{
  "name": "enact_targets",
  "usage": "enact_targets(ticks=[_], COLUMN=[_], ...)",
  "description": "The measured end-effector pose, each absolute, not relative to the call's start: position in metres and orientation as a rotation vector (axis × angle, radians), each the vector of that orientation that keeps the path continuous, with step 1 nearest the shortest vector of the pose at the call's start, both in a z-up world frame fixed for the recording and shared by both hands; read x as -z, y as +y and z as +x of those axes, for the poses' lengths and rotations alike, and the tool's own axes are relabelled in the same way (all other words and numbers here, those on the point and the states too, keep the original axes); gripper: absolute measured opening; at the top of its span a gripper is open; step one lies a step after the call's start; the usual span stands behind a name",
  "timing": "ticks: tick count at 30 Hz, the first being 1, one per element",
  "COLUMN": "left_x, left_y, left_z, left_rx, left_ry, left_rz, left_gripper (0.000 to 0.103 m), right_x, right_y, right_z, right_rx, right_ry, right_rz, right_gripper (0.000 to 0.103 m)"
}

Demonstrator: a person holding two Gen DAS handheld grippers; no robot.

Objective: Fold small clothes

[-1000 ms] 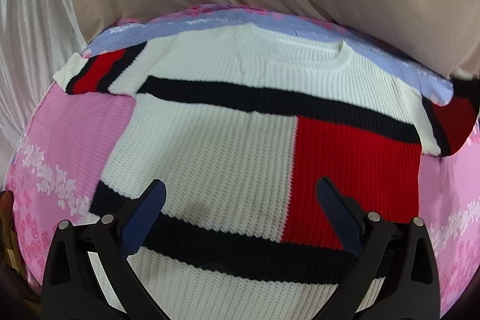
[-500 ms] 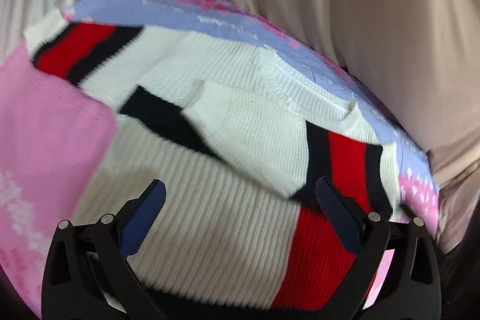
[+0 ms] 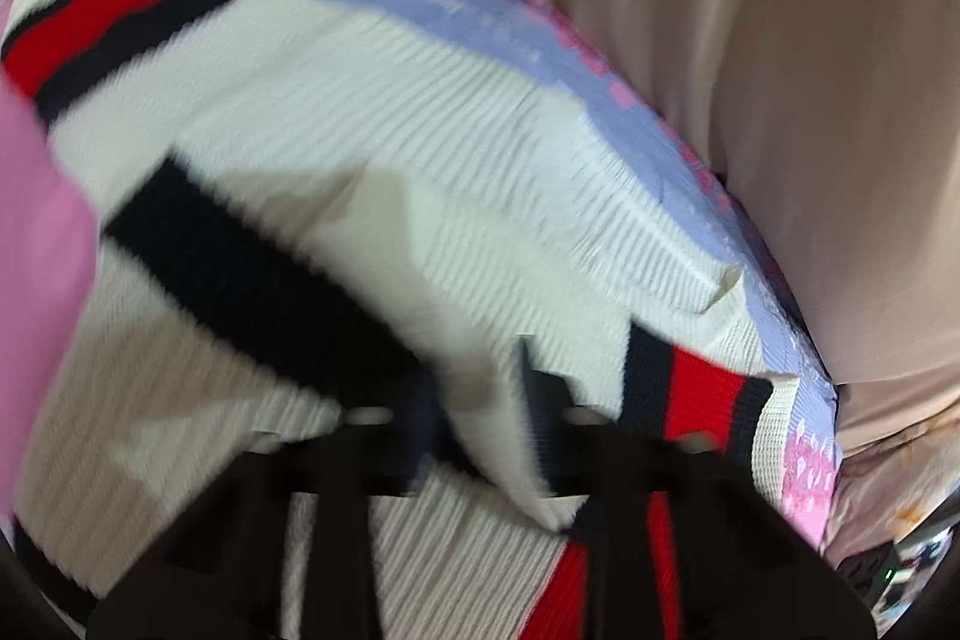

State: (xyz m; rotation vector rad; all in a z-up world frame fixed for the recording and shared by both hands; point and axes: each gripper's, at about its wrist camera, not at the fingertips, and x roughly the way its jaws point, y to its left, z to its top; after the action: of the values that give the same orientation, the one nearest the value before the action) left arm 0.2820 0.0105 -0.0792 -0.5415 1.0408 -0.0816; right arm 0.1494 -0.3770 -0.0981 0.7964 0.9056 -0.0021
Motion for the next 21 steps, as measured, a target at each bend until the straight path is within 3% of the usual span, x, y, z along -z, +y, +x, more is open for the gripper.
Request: enact_targets(ticks=[1,2,7,13,21], left_x=[0.071,0.060,0.019,0.100,0.098], left_y=[0.009,0.009,0.018,0.017,0.022], left_z=[0.287,0.291,0.293,0.289,0.285], left_rx=[0.099,0.114,0.160,0.073,0.102], left_ry=[1.016,0.977,0.825,1.011,0.988], left_rz=[-0.529,-0.521,-0.475,-0.415,-0.432], left_gripper=[0.008,0.007,0.007,0.007,0.010], right_x=[0.096,0.091,0.049,0.124,0.063], right_y=[-0.381,-0.384,-0.392,-0.387,-0.377], right_z=[0.153,0.158,0.148,0.159,0.148], right_rx=[0.003,-0.003,-0.017,0.056,0.056], right_ry=[0.894,0.881,0.710,0.911,0.809], right_rz=[0.802,0.802,0.762,0.729,0.616], right_gripper=[0.017,0.010,0.010,0.008,0.015])
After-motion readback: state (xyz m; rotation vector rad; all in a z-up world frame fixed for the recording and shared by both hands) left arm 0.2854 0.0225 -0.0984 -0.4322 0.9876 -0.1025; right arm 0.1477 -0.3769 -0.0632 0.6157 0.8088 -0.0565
